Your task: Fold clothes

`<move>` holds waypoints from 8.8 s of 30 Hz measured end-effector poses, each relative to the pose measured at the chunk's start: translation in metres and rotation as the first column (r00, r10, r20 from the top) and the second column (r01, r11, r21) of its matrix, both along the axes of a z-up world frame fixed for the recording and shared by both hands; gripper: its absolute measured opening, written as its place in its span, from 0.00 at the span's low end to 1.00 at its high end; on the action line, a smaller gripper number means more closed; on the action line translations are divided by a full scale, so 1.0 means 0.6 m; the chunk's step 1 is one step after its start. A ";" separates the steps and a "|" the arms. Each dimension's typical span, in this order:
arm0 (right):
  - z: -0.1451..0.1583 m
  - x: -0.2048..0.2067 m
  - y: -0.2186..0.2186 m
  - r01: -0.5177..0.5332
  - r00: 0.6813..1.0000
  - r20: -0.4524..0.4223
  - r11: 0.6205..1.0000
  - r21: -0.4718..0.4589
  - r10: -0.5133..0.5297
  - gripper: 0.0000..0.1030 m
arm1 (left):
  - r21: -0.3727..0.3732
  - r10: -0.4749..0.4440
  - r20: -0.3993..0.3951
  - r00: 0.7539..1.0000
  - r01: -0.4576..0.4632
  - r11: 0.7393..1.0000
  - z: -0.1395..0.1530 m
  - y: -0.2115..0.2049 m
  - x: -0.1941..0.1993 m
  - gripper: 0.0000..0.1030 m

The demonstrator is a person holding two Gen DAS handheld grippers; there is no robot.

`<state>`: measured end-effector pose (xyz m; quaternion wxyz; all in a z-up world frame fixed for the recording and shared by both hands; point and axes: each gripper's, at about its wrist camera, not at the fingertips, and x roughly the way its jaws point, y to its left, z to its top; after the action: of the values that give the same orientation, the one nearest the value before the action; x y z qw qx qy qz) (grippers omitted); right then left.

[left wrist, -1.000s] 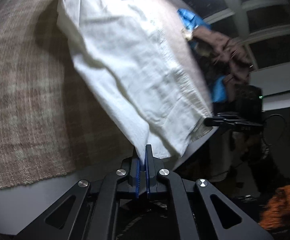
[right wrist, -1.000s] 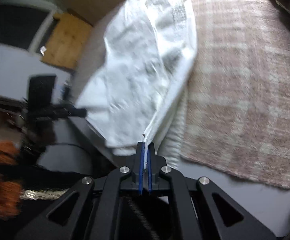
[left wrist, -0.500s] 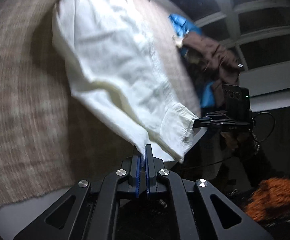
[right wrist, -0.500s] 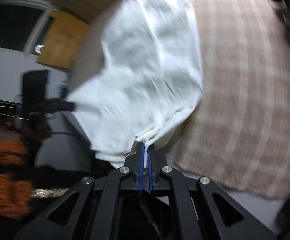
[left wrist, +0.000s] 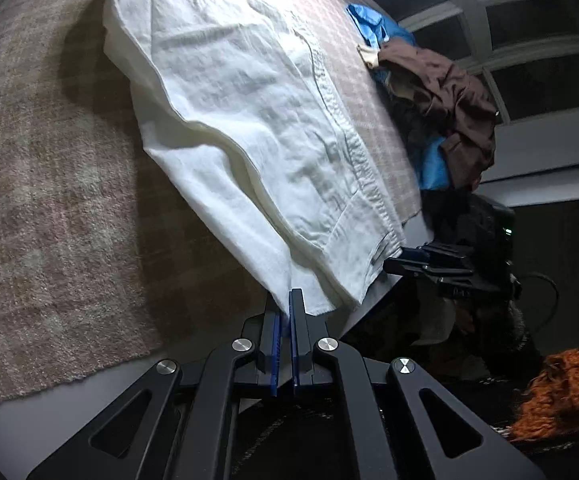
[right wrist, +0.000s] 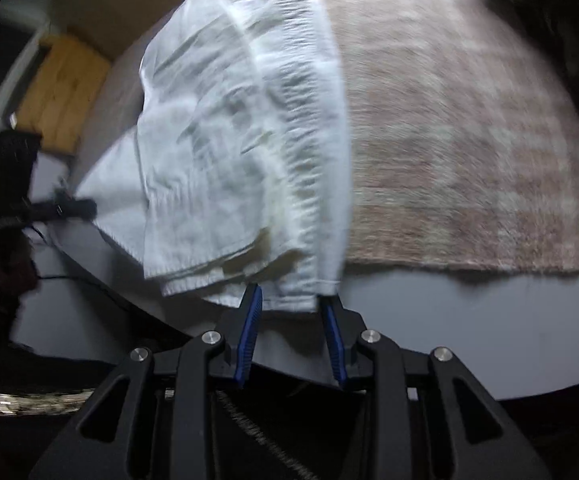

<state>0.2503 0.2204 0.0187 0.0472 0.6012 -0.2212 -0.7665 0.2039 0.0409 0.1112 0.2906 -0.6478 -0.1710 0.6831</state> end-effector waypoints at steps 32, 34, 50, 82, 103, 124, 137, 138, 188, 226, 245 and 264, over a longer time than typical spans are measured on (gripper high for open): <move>0.082 -0.421 0.191 -0.031 0.997 -0.080 0.960 -0.279 0.009 0.15 | 0.166 0.339 -0.027 0.941 -0.330 0.929 0.007 -0.113 -0.325 0.04; 0.058 -0.487 0.222 0.016 1.000 0.014 0.978 -0.210 -0.014 0.15 | 0.085 0.417 0.055 0.907 -0.420 0.903 -0.039 -0.131 -0.372 0.06; 0.067 -0.208 0.140 -0.168 0.965 -0.199 0.986 0.020 0.169 0.28 | -0.062 0.152 -0.129 0.980 -0.161 0.985 0.006 -0.090 -0.244 0.38; -0.005 -0.289 0.249 0.048 0.988 -0.149 0.999 -0.018 -0.051 0.50 | -0.312 0.068 -0.220 0.973 -0.137 0.940 0.002 -0.032 -0.344 0.44; -0.004 -0.339 0.209 -0.163 0.964 -0.226 0.984 -0.075 0.142 0.40 | -0.387 -0.131 -0.303 0.944 0.004 0.922 0.043 0.062 -0.404 0.62; 0.004 -0.332 0.184 -0.254 0.907 -0.343 0.967 0.018 0.244 0.11 | -0.363 -0.371 -0.201 0.907 0.282 0.888 -0.015 0.162 -0.480 0.10; 0.075 -0.341 0.156 -0.366 0.827 -0.441 0.929 0.048 0.348 0.07 | -0.327 -0.196 -0.321 0.926 0.085 0.941 0.121 0.064 -0.394 0.05; 0.068 -0.353 0.155 -0.363 0.833 -0.430 0.930 0.048 0.347 0.07 | -0.332 -0.171 -0.318 0.933 0.060 0.941 0.112 0.050 -0.401 0.05; 0.140 -0.224 0.197 0.040 0.964 -0.266 0.995 0.086 -0.016 0.36 | -0.285 0.065 -0.369 0.927 -0.179 0.942 0.099 -0.033 -0.216 0.33; 0.078 -0.758 0.296 -0.088 0.878 -0.442 0.969 0.233 0.186 0.79 | -0.366 0.007 -0.344 0.939 -0.141 0.920 -0.051 -0.032 -0.688 0.33; 0.129 -0.766 0.256 -0.144 0.787 -0.574 0.972 0.184 0.225 0.09 | -0.330 -0.031 -0.435 0.900 -0.127 0.935 -0.004 -0.012 -0.627 0.02; 0.122 -0.248 0.197 0.061 0.834 -0.550 0.984 0.169 0.042 0.18 | -0.367 -0.251 -0.464 0.849 0.074 0.927 0.115 0.022 -0.443 0.32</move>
<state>0.1013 0.3386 0.0916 0.0507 0.3558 -0.1312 -0.9239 -0.0621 0.0543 0.1800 0.2679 -0.4992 0.0856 0.8196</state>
